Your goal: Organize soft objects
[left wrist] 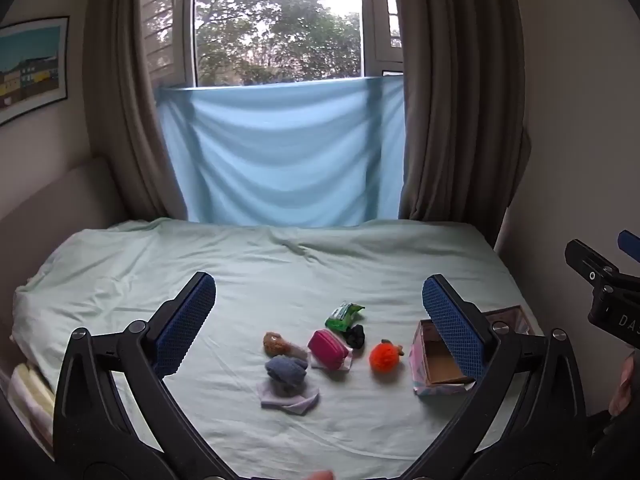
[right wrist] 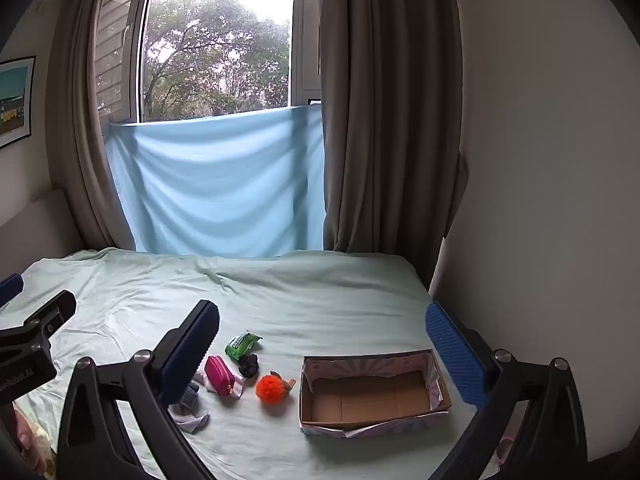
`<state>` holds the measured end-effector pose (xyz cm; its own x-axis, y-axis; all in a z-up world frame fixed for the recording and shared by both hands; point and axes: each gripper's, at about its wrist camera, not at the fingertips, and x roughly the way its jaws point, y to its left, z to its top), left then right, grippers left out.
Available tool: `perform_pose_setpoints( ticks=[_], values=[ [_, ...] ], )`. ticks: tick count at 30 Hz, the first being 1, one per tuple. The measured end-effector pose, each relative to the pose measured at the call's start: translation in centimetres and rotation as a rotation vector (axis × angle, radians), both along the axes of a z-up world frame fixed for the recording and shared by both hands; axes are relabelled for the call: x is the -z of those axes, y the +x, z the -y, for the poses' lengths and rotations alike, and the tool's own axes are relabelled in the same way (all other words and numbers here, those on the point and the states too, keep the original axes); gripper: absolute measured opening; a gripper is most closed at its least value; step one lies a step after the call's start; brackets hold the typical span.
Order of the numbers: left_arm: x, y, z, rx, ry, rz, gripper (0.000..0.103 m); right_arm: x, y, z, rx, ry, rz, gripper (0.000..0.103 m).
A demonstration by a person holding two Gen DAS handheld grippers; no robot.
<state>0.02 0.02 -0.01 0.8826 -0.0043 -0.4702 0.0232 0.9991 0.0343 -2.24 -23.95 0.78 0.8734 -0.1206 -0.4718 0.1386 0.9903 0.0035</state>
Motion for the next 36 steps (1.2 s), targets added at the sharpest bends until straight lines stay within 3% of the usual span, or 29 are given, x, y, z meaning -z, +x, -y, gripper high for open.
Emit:
perform_pose_setpoints(
  ticks=[7, 11, 36],
  values=[
    [-0.2, -0.5, 1.3, 0.003, 0.003, 0.017, 0.103, -0.9, 0.2, 0.0, -0.006, -0.006, 0.003, 0.103],
    [-0.8, -0.6, 0.1, 0.006, -0.039, 0.026, 0.103, -1.1, 0.3, 0.2, -0.003, -0.003, 0.004, 0.103],
    [-0.1, -0.7, 0.1, -0.006, -0.03, 0.021, 0.103, -0.8, 0.0, -0.2, -0.015, 0.016, 0.007, 0.103]
  ],
)
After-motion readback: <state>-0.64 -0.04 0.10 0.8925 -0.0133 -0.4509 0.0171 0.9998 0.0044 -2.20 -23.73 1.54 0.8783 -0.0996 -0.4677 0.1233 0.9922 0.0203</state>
